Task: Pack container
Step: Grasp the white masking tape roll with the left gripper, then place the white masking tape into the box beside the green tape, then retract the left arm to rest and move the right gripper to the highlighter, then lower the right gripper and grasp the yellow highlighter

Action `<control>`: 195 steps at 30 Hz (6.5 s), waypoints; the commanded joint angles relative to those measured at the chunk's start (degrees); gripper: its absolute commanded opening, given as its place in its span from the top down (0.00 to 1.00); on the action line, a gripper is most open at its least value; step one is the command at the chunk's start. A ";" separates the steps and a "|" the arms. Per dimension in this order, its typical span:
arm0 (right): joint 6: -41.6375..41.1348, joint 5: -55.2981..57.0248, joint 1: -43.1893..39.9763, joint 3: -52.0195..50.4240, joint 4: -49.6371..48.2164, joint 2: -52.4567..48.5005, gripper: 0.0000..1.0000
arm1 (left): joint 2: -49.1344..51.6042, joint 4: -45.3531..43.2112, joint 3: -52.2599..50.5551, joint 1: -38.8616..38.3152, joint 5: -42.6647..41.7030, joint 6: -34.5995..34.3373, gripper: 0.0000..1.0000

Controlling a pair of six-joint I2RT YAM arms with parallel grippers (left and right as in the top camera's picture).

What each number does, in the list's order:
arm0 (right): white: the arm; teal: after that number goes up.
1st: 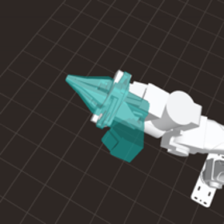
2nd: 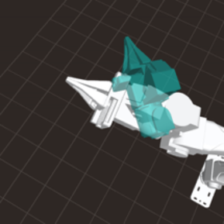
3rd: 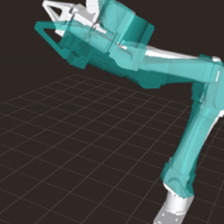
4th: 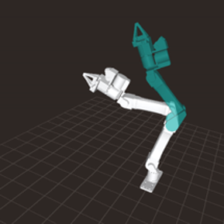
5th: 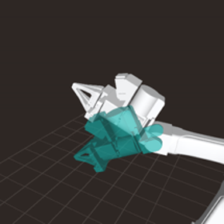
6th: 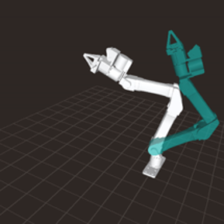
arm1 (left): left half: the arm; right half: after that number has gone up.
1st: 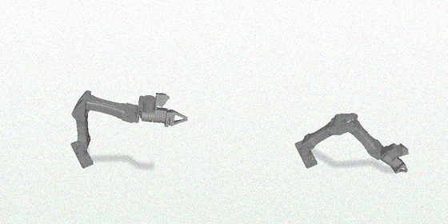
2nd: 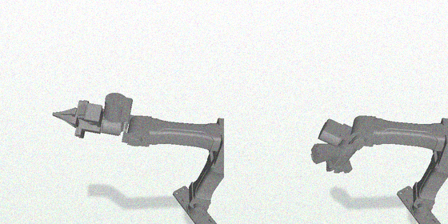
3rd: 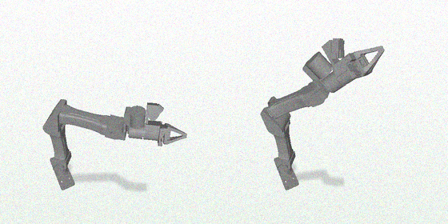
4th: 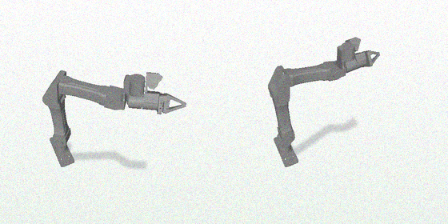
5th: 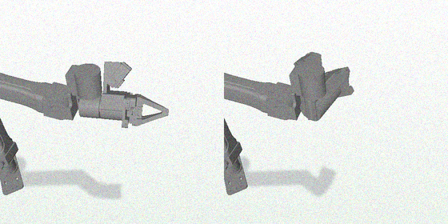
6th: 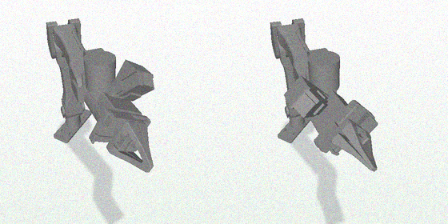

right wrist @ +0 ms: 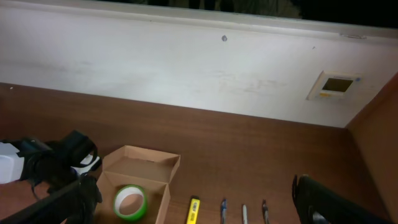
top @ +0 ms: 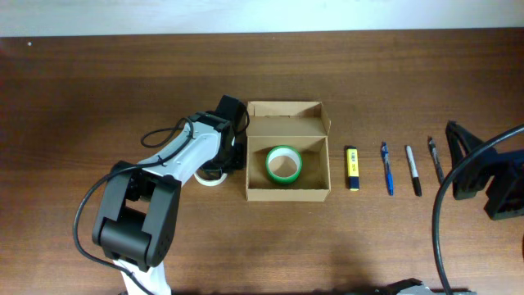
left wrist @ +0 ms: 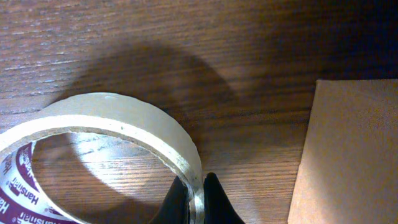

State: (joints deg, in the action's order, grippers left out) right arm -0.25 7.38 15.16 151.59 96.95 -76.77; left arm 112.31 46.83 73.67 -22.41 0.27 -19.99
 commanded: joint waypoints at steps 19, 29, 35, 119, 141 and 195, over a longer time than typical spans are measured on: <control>-0.04 -0.72 0.20 -0.22 0.37 -0.07 0.01 | -36.22 13.44 15.85 -0.59 8.74 2.93 0.99; -0.04 -0.74 0.20 -0.22 0.37 -0.07 0.01 | -32.28 8.96 15.85 -12.22 6.05 4.20 0.98; -0.04 -0.74 0.20 -0.22 0.37 -0.07 0.01 | -25.83 1.60 15.85 -19.39 -0.68 5.55 0.98; -2.25 -2.01 0.09 -45.42 0.37 -3.63 0.01 | -39.56 49.83 60.63 -2.86 24.96 1.36 0.07; -2.95 -10.43 -16.52 -74.40 -15.19 -5.16 0.01 | -61.53 49.83 36.41 -2.86 23.10 1.33 0.05; 3.43 -17.07 -16.63 -84.26 -48.94 -31.63 0.23 | -61.55 49.83 35.56 -2.86 24.61 1.36 0.01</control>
State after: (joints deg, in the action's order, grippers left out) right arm 3.05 -9.19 -1.19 67.22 47.83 -108.03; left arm 51.13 96.66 109.38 -25.56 24.05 -17.87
